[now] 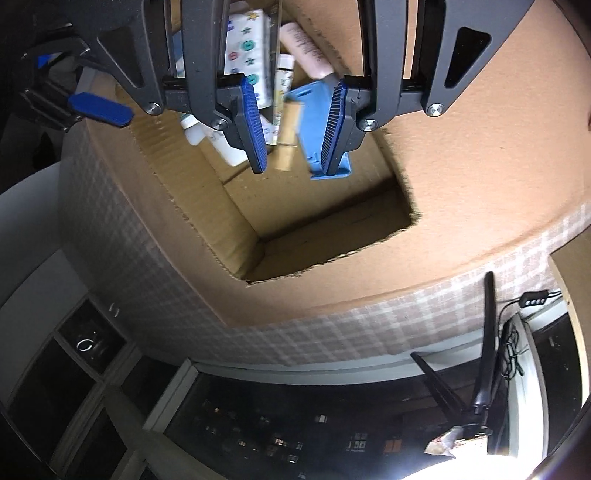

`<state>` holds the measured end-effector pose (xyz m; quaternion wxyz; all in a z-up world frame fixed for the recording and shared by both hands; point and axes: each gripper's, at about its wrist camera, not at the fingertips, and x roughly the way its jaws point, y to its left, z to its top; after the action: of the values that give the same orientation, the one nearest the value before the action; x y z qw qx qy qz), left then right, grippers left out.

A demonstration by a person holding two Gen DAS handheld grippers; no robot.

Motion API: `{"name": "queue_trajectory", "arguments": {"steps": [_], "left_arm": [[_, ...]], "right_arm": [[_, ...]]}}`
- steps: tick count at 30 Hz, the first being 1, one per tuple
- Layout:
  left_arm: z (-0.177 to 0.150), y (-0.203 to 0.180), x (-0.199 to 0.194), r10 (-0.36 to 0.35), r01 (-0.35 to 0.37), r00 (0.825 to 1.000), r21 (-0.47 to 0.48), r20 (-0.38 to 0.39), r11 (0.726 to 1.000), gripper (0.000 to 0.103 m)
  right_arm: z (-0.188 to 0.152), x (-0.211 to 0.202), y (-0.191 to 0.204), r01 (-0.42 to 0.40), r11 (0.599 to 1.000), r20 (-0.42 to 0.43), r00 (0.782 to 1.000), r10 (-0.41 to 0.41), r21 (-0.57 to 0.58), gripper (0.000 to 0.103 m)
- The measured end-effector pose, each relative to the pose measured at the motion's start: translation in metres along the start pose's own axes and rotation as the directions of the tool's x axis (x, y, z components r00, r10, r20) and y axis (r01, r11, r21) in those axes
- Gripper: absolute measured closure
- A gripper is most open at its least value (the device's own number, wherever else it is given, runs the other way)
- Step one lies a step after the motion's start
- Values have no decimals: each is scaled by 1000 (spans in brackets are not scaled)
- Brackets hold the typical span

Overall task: Organize objects
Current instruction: 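Carry the clothespin and glue stick into the box and release both, then move the left tool to the yellow shuttlecock and grasp it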

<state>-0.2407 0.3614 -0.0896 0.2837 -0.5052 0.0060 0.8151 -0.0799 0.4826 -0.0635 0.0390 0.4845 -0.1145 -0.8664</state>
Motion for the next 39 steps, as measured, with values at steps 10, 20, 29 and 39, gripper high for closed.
{"name": "queue_trajectory", "arguments": {"steps": [10,20,29,39], "left_arm": [[-10,39,-28,80,-80,997,-37,17,996,60],[-45,113,-66,178,-175,984,-138,13,975,53],[-84,195,-112,275,-263,961,-247,12,933,51],[-107,306,-148,351,-311,936,-433,14,846,51]], "right_arm": [[-5,-6,24,-24,1000,6,1000,24,-10,57],[-14,-1,66,-78,996,-10,997,77,-42,54],[-10,15,115,-117,988,-39,993,114,-96,54],[-19,37,160,-123,983,-103,989,109,-139,54]]}}
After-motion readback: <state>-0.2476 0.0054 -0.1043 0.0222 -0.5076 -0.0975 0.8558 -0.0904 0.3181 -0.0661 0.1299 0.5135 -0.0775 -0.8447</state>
